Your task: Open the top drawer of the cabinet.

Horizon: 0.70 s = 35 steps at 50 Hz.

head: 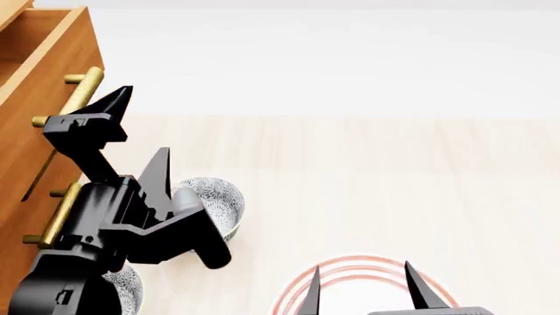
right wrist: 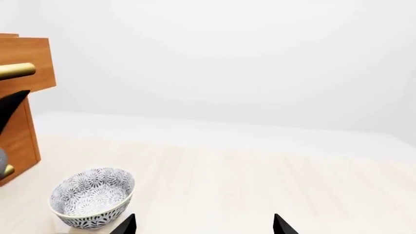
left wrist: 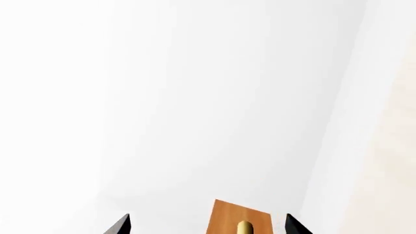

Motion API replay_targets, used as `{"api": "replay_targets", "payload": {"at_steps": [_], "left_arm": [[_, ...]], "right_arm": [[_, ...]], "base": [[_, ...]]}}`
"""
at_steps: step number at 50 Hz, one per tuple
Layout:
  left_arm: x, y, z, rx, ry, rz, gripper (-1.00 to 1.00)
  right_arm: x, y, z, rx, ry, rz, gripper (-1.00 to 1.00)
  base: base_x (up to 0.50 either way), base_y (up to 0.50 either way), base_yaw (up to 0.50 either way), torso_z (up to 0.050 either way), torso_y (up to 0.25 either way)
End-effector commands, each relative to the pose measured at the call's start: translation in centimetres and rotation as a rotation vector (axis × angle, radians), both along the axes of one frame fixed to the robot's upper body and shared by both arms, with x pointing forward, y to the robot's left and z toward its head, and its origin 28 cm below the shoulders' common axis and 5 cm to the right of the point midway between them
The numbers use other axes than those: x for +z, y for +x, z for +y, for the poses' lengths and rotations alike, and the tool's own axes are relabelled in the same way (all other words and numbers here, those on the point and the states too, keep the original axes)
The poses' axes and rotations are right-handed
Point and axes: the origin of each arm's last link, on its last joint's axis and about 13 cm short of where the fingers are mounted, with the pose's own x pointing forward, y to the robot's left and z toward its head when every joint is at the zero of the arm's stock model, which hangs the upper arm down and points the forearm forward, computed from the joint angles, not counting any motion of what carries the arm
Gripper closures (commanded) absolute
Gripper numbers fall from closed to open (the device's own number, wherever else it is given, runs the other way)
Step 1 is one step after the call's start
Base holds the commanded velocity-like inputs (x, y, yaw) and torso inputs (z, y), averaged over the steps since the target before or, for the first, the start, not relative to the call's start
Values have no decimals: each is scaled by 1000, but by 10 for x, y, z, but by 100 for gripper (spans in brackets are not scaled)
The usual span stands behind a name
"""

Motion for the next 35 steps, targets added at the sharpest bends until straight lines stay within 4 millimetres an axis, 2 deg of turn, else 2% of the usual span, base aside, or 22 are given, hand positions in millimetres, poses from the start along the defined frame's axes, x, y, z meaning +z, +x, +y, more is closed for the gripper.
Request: {"api": "replay_targets", "payload": {"at_steps": [1,5,12,17,19,24,29,30,35], "left_arm": [[20,-16,-24,-46,-55,-1,-100],[34,-22,-31,-58,-75,9,-100],[77,-41,-42,-74,-41,-29,-100],[112,-47,-45,-87,-35,32,-100],[132,-50,-45,-88,-104,46,-100],[168,-56,-48,-82,-132,34,-100],[191,-62,-46,-92,-140,59,-100],[199,-65,-46,-134,-230,130,-100],[221,-73,-41,-147,-289,178,-100]], "right_arm": [[0,1,1,2,2,2,-100],[0,1,-1,-3,2,3,-100],[-3,1,-1,-3,5,8,-100],[-4,0,-3,-8,3,7,-100],[-4,0,-3,-12,4,8,-100],[-2,1,-2,-9,2,2,-100],[-2,1,-3,-11,-1,3,-100],[-3,1,-3,-12,-2,3,-100],[-2,0,-3,-13,-3,2,-100]], "base": [[0,0,0,0,0],[0,0,0,0,0],[0,0,0,0,0],[0,0,0,0,0],[0,0,0,0,0],[0,0,0,0,0],[0,0,0,0,0],[0,0,0,0,0],[0,0,0,0,0]]}}
